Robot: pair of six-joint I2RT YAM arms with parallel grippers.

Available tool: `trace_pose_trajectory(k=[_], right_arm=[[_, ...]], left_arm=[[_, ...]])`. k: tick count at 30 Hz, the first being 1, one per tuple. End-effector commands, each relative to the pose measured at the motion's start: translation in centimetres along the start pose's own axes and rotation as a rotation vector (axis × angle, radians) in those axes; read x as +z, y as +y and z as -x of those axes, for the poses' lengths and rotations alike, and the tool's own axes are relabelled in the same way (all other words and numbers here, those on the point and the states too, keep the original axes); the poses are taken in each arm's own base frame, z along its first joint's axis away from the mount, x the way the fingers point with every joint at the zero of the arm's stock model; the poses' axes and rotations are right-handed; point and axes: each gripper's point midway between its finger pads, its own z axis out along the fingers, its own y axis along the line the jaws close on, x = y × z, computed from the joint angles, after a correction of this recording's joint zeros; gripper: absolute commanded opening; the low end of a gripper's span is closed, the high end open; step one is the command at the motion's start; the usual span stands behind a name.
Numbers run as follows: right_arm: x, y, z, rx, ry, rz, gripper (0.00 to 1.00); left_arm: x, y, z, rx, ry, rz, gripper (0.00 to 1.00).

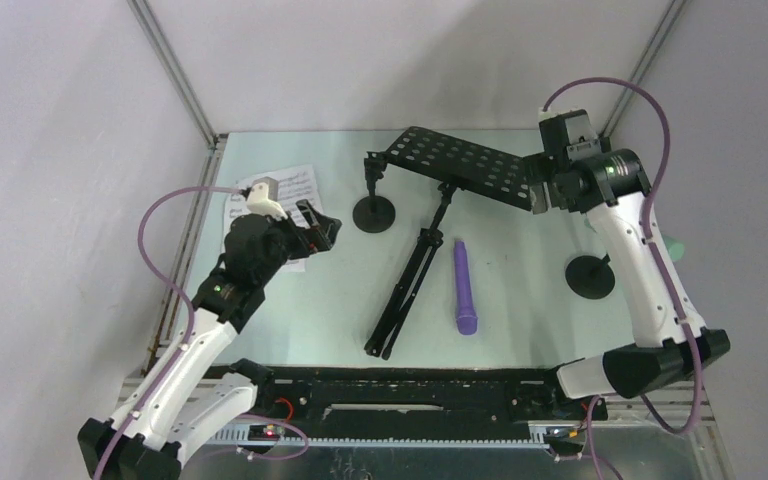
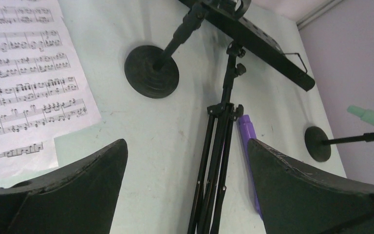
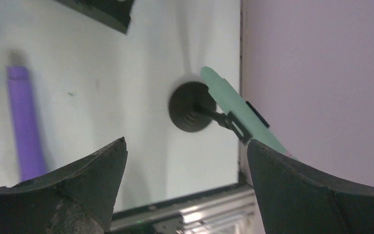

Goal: Pack up the instrument practice props

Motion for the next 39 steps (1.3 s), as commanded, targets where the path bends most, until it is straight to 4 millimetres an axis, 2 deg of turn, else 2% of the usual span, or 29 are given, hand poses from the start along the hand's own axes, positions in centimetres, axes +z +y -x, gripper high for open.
trace_pose_trajectory(k=[1,6,10,14,15,17,22,24,26,30,34,39], right_arm=[[1.4,-3.1,-2.1,-0.206,0.144,-0.062,1.0],[3.5,-3.7,-2.5,-0.235,0.19,-0.018,1.0],[5.3,-4.6,-1.4,-0.253,0.131,0.005,1.0],[6.7,-5.6,-1.6,-0.252,0.132,0.019,1.0],[7.1,-6.4,-1.9,-0.211,0.139,0.007,1.0],[7.8,-6.7,-2.5,-0.157,0.153,0.021,1.0],[10.4,-7.7,-4.6,-0.14,0.171,0.005,1.0],[11.0,-8.9,-5.4,-0.098,0.175,-0.024,1.0],[11.4,-9.5,-6.0,-0.065,0.166,-0.045,1.0],[11.5,-9.0,-7.0,-0.065,0.146,-0.034,1.0],[11.6,-9.4,-7.3,-0.046,0.145,-0.056,1.0],[11.4,-8.5,-8.0,-0.01,0.145,-0.025,0.99]], left_arm=[[0.2,-1.1,-1.1,0.0,0.07,-0.06,1.0],[0.5,-0.9,-2.3,-0.004,0.108,-0.063,1.0],[0.9,-0.9,-2.9,-0.011,0.138,-0.066,1.0],[1.3,-1.2,-2.9,-0.007,0.164,-0.066,1.0],[1.4,-1.1,-2.9,-0.008,0.164,-0.062,1.0],[1.5,-1.0,-2.7,-0.011,0.159,-0.053,1.0],[1.4,-1.3,-1.7,-0.014,0.141,-0.043,1.0],[1.1,-1.5,-1.3,-0.012,0.139,-0.044,1.0],[0.9,-1.6,-1.2,-0.007,0.139,-0.045,1.0],[0.6,-1.5,-1.2,-0.008,0.141,-0.043,1.0],[0.3,-1.7,-1.6,-0.026,0.156,-0.052,1.0],[-0.2,-1.4,-2.1,-0.041,0.152,-0.051,1.0]])
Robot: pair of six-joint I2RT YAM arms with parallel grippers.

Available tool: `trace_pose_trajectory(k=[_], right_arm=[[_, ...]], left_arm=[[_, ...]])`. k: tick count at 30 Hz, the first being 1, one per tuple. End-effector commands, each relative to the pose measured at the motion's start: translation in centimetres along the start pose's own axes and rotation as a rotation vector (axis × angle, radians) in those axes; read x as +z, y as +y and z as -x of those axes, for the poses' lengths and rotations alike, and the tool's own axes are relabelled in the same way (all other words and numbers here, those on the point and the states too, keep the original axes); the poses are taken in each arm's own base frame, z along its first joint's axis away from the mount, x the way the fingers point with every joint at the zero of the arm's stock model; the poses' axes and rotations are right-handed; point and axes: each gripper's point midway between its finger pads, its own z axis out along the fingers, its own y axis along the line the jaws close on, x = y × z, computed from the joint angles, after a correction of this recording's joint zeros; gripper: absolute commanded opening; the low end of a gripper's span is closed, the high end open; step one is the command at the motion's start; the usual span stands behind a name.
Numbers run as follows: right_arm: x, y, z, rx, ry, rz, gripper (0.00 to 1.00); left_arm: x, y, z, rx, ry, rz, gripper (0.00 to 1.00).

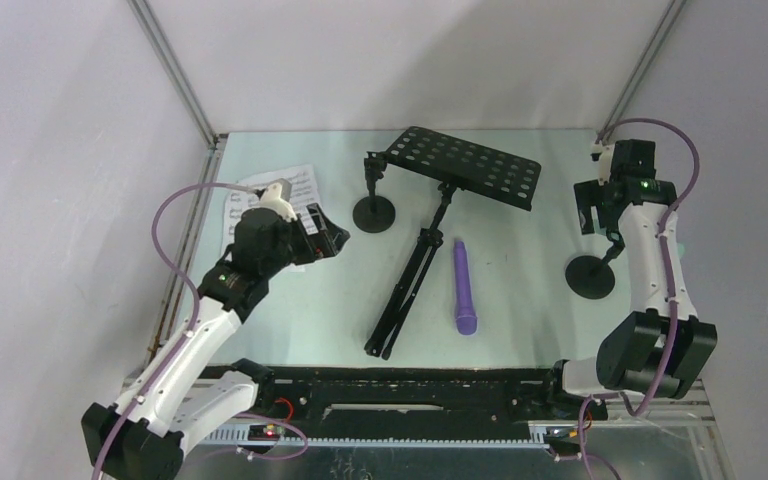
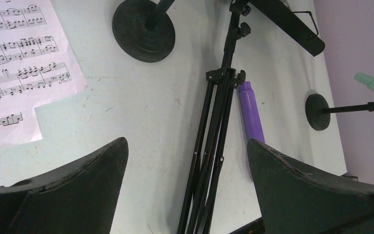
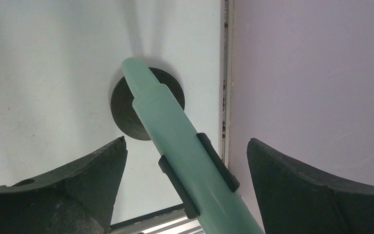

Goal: Pack up the instrument practice props

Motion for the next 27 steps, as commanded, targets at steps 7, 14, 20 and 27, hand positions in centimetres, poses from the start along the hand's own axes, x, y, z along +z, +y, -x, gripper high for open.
trace_pose_trajectory(k=[7,14,20,27], right_arm=[[-1.6,0.0,0.0,0.068,-0.085,-0.005,0.64],[-2.2,0.6,-0.3,0.075,-0.093,0.022,0.52],[-2.2,1.6,-0.9,0.072,-0.077,0.062,0.29],[-2.4,1.1,-0.9,0.1,-0.082,0.022,0.4]], left_arm=[[-2.0,-1.2,1.1,-0.026,-0.057,-0.046,1.0],[-2.2,-1.0,0.7,-0.053,-0.057,-0.047,1.0],[-2.2,-1.2,0.8,-0.048,-0.057,-0.054,1.0],[-2.0,-1.4,0.7,-0.041,-0.041,-0.064,1.0]])
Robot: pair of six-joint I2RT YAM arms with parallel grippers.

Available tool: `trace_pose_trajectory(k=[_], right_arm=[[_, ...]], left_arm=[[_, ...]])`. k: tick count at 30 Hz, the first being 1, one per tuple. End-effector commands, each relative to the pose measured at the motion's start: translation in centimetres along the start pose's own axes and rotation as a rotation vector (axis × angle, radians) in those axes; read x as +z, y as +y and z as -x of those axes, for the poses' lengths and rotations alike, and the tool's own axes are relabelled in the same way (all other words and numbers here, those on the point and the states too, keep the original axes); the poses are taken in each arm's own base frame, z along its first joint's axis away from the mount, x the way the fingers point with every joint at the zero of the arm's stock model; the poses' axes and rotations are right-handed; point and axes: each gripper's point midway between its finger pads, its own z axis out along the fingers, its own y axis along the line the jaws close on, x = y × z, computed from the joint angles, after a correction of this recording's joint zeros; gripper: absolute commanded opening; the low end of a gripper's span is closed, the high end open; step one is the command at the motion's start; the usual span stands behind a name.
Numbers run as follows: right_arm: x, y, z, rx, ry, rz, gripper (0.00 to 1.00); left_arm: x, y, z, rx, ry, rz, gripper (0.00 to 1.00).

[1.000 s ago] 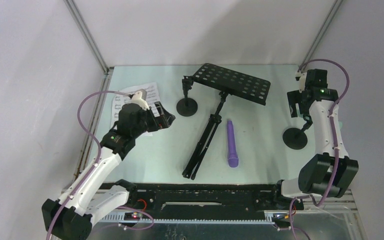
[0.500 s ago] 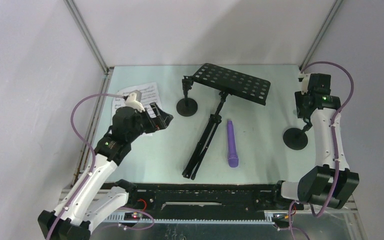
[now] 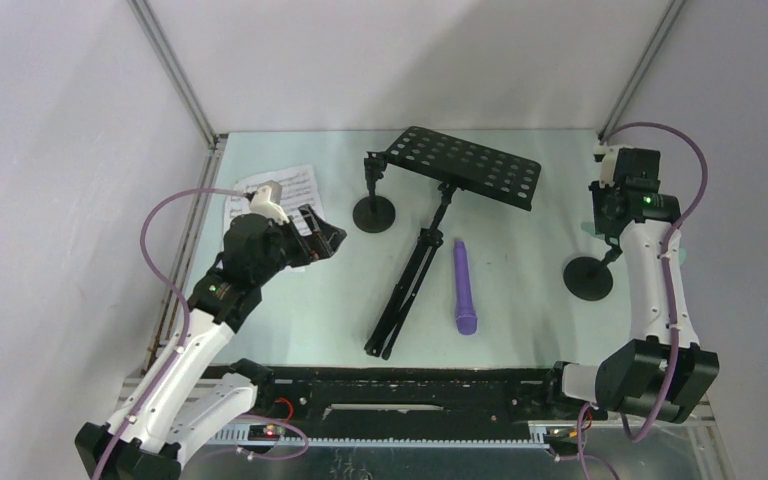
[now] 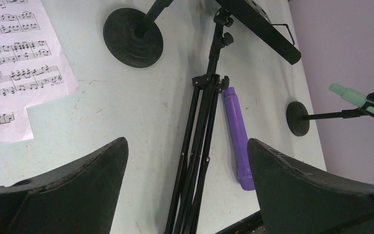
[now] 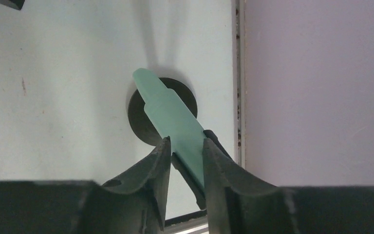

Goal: Pack up the instrument practice props

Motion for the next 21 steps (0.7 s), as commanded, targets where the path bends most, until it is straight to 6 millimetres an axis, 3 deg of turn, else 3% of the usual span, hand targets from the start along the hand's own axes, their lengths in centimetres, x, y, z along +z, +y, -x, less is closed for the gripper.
trace_pose_trajectory(k=[1,6,15,21], right_arm=[[-0.6,-0.1,-1.0,0.018,0.029,-0.026,0.45],[0.5,1.3,-1.3,-0.04,0.074,0.012,0.58],[1.7,1.9,-2.4,-0.091,0.153,0.007,0.87],[1.5,1.3,-3.3,-0.118,0.193,-0.015,0.91]], left_arm=[[0.0,-0.5,-0.4,-0.001,0.019,-0.029,1.0],[-0.2,-1.1,-0.4,0.014,0.03,-0.062,1.0],[-0.4,-1.4,-1.3,0.07,0.072,-0.103,1.0],[-0.6,-1.2,-2.2,0.111,0.108,-0.111,1.0]])
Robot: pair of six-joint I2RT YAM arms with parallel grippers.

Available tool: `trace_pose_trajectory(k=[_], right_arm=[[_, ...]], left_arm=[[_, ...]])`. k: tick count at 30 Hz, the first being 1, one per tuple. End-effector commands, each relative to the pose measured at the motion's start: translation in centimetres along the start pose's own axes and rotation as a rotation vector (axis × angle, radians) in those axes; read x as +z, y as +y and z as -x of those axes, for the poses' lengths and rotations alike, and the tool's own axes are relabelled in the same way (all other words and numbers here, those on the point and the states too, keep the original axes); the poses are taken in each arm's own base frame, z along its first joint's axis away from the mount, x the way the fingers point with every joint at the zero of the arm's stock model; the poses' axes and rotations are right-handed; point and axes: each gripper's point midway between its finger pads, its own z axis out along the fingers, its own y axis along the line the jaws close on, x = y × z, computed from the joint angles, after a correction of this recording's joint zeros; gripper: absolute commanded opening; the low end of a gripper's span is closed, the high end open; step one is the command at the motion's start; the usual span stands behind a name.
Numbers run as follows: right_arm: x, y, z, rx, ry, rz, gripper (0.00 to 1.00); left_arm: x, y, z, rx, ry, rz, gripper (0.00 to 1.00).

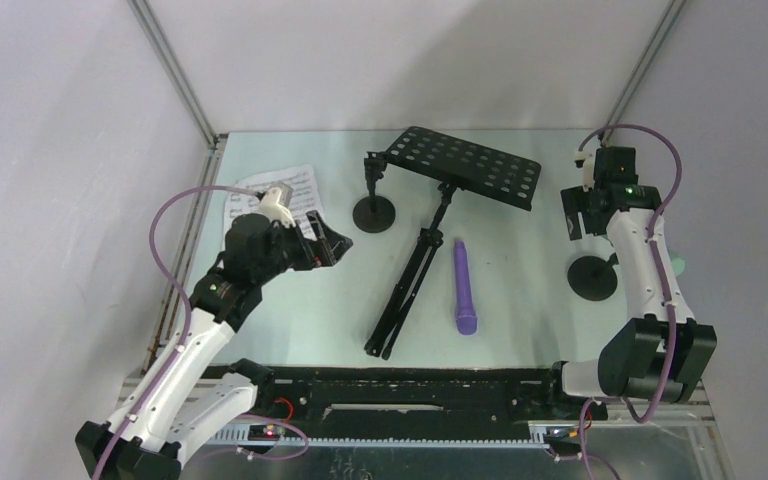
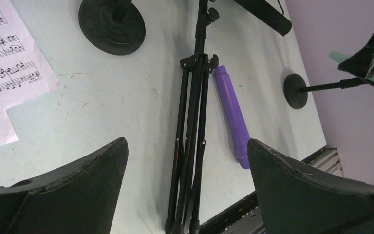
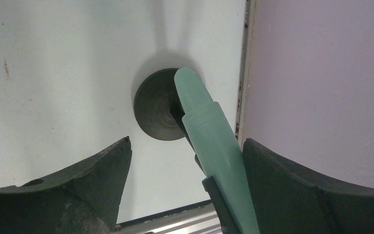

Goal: Pack up the instrument practice props

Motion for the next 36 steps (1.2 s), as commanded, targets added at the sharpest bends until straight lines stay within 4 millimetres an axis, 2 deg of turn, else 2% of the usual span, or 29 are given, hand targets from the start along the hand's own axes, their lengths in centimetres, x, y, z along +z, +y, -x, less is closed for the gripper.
trace_pose_trajectory(k=[1,8,16,23,28,36], right_arm=[[-0.1,-0.6,-2.5,-0.029,0.108,-0.025,0.91],[1.2,-0.8,-4.0,-0.054,0.172,-0.035,0.9],[1.9,-0.6,-4.9,-0.051,0.202,-0.024,0.86],[1.7,-1.2,-5.5,-0.017,0.199,-0.054,0.62],[2.3,-0.7,-6.1,0.005,0.212,-0.028,0.52],[2.5,0.2,-5.4,0.019,0.188,0.002,0.08]], left_arm=[[-0.3,-0.2,-0.9,0.054,0.039,-0.032,1.0],[0.3,0.3,-2.4,0.08,0.078,-0.027,1.0],[0.1,0.0,-2.4,0.09,0.079,-0.042,1.0],[0.2,-0.1,-2.5,0.098,0.089,-0.049,1.0],[0.2,-0.3,-2.5,0.1,0.093,-0.056,1.0],[0.3,-0.2,-2.6,0.102,0.097,-0.053,1.0]])
